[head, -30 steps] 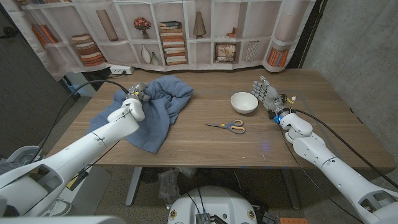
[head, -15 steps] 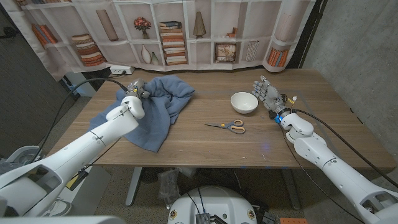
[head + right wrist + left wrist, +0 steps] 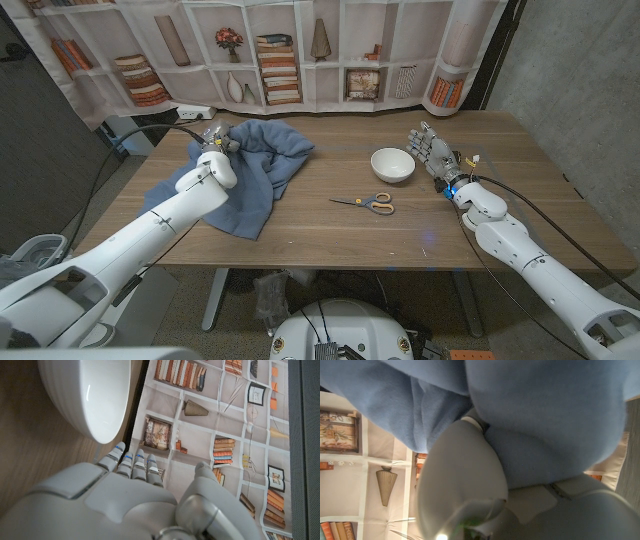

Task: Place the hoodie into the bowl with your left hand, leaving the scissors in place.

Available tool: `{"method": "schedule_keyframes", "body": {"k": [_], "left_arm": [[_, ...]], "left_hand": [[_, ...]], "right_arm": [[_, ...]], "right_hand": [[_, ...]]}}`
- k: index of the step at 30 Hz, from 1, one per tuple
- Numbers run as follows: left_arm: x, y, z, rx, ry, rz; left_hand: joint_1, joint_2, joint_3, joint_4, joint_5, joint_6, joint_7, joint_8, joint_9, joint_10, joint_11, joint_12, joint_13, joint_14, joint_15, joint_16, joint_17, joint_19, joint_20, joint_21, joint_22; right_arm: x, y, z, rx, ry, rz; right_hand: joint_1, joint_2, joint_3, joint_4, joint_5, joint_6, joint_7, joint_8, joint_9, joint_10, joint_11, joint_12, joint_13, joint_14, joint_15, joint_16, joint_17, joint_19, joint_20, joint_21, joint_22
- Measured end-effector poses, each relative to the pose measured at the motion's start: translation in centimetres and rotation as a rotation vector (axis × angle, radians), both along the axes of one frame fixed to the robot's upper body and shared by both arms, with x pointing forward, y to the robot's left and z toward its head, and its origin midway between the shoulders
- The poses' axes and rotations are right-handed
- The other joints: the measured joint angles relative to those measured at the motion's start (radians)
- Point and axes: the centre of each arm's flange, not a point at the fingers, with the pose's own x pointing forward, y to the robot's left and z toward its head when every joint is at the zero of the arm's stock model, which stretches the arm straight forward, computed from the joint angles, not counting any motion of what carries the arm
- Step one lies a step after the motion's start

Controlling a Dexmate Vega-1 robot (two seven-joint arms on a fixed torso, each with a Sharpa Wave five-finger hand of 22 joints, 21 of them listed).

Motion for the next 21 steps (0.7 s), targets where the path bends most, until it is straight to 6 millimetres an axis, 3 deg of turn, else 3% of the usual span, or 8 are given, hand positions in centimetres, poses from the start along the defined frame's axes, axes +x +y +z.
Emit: {"method": "schedule_keyframes", "body": {"k": [21], "left_arm": [[-1.1, -0.2, 1.7, -0.001, -0.029, 0.083]], "left_hand": [[-0.017, -0.017, 0.011, -0.011, 0.009, 0.012, 0.002, 0.012, 0.027, 0.028, 0.007, -0.001, 0.037, 0.017, 0.017, 0.000, 0.000, 0.009, -0.009, 0.025, -0.039]], "right_arm": [[-0.6, -0.1, 0.1, 0.001, -0.006, -0.004]], "right_hand": [[0.000, 0.000, 0.000, 0.000, 0.000, 0.000, 0.000, 0.000, 0.000, 0.000, 0.000, 0.000, 0.000, 0.000, 0.000, 0.000, 0.000, 0.000, 0.000, 0.000, 0.000]]}}
